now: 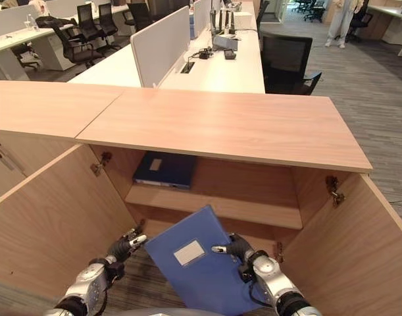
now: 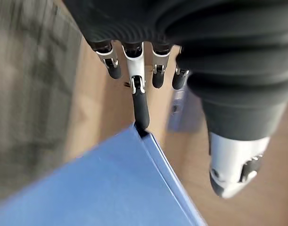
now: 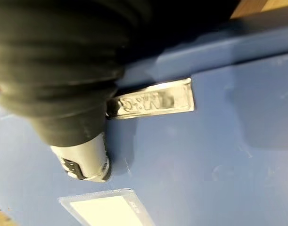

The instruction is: Put the empty folder in the office cabinet

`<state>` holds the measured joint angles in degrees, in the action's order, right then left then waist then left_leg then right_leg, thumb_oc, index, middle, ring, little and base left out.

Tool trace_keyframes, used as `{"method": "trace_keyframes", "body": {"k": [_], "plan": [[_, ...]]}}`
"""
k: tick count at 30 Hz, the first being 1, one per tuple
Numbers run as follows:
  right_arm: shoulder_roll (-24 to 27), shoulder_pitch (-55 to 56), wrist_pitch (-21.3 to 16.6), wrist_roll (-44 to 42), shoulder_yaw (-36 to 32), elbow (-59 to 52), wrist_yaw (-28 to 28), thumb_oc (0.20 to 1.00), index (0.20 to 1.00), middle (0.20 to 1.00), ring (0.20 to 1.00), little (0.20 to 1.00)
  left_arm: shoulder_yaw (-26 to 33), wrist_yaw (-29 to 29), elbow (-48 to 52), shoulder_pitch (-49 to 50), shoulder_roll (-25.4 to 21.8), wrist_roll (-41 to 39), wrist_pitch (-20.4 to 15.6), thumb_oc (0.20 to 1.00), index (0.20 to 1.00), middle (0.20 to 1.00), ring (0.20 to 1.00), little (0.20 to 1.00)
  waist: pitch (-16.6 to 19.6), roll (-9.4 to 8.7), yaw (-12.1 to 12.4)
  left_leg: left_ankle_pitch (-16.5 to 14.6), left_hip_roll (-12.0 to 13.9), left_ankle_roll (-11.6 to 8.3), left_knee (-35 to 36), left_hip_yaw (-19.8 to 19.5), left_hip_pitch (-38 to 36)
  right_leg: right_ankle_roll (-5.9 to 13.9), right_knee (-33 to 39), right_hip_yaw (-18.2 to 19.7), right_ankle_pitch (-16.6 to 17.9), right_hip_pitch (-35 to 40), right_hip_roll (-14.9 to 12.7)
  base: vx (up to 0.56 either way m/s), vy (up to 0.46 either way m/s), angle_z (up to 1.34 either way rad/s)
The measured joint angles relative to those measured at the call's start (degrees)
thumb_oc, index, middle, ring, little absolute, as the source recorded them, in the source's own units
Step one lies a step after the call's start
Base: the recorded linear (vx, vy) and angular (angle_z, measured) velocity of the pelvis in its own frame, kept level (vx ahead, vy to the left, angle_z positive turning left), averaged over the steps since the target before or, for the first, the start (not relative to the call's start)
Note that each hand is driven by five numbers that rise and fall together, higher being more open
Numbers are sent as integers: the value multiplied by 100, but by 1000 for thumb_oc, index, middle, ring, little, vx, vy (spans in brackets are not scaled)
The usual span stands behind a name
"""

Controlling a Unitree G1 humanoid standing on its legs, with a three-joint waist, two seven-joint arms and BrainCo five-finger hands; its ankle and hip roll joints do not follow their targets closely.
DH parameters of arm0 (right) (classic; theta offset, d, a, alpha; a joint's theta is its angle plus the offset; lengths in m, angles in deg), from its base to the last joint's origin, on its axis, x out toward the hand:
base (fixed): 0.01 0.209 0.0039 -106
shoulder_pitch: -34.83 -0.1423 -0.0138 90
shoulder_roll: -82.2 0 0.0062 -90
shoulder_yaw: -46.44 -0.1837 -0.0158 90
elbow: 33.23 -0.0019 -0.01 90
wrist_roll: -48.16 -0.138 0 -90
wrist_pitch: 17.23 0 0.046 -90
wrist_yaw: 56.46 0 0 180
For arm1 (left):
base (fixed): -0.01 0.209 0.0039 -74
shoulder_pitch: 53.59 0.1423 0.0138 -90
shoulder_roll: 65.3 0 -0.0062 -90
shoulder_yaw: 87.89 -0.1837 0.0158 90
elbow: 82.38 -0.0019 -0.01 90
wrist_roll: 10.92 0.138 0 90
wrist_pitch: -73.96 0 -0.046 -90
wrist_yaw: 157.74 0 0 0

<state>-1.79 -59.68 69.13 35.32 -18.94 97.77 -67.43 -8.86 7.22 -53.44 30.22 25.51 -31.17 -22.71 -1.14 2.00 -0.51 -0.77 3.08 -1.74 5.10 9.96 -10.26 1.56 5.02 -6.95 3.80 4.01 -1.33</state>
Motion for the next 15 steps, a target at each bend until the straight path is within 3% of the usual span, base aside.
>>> {"method": "trace_keyframes", "body": {"k": [1,2,4,5,6,7,9,10,11,12,15], "plan": [[-2,-5,2,-196,-100,0,7,200,200,200,200,200,-2,55,-278,47,4,157,112,1000,1000,1000,1000,1000,-47,14,-60,-1,16,-1,-4,10,-1,-13,-3,-1,-14,0,16,-40,-189,-11],[-5,-25,-8,-513,-329,-47,28,200,200,200,200,200,223,158,-896,226,45,287,368,1000,1000,1000,1000,1000,-165,-51,-190,-81,71,-124,-352,60,195,-101,-78,4,-77,-90,71,-53,-186,-16],[-13,-15,1,-865,-637,-42,94,200,200,200,200,200,430,264,-1407,601,3,326,632,1000,1000,1000,1000,1000,-448,-435,-195,-122,112,-187,-1492,22,805,-253,-276,11,-181,-233,1,-32,-128,0],[24,-3,14,-862,-814,-37,133,200,200,200,200,200,541,274,-1508,770,54,248,642,1000,1000,1000,1000,1000,-588,-539,-148,-118,187,-203,-2352,-57,1202,-329,-261,-7,-210,-165,-32,18,-44,21],[102,22,48,-860,-902,-27,175,200,200,200,200,200,527,287,-1487,810,137,326,660,1000,1000,1000,1000,1000,-638,-461,13,-13,252,-356,-3131,-175,1618,-434,-268,-11,-216,-135,9,96,10,24],[149,13,62,-861,-920,-35,220,200,200,200,200,200,495,289,-1397,789,169,328,652,1000,1000,1000,1000,1000,-724,-499,25,69,279,-552,-3596,-431,2124,-546,-282,-21,-229,-112,-13,140,44,17],[189,-27,62,-866,-903,-106,224,200,200,200,200,200,408,317,-1323,820,177,415,645,1000,1000,1000,1000,1000,-740,-346,48,113,218,-518,-1466,-442,2134,-571,-190,-6,-249,-204,-27,200,114,6],[190,-27,61,-882,-884,-108,238,200,200,200,200,200,324,380,-1318,836,183,628,640,1000,1000,1000,1000,1000,-749,-244,52,243,212,-623,-642,-502,2085,-479,-155,45,-183,-188,36,300,232,-5],[200,-27,62,-896,-875,-114,244,200,200,200,200,200,219,453,-1302,831,184,747,638,1000,1000,1000,1000,1000,-740,-175,53,281,218,-684,-346,-606,2076,-447,-143,108,-161,-201,96,271,234,-47],[200,7,92,-892,-850,-181,234,200,200,200,200,200,211,518,-1270,875,186,842,626,1000,1000,1000,1000,1000,-733,-132,137,307,195,-624,-138,-536,1905,-391,30,247,-188,-138,156,285,270,-76],[204,151,105,-962,-884,-353,235,200,200,200,200,200,222,581,-1331,1007,211,966,632,1000,1000,1000,1000,1000,-658,-59,96,397,191,-519,-202,-399,1538,-417,37,364,-244,-77,198,196,245,-79]]}}
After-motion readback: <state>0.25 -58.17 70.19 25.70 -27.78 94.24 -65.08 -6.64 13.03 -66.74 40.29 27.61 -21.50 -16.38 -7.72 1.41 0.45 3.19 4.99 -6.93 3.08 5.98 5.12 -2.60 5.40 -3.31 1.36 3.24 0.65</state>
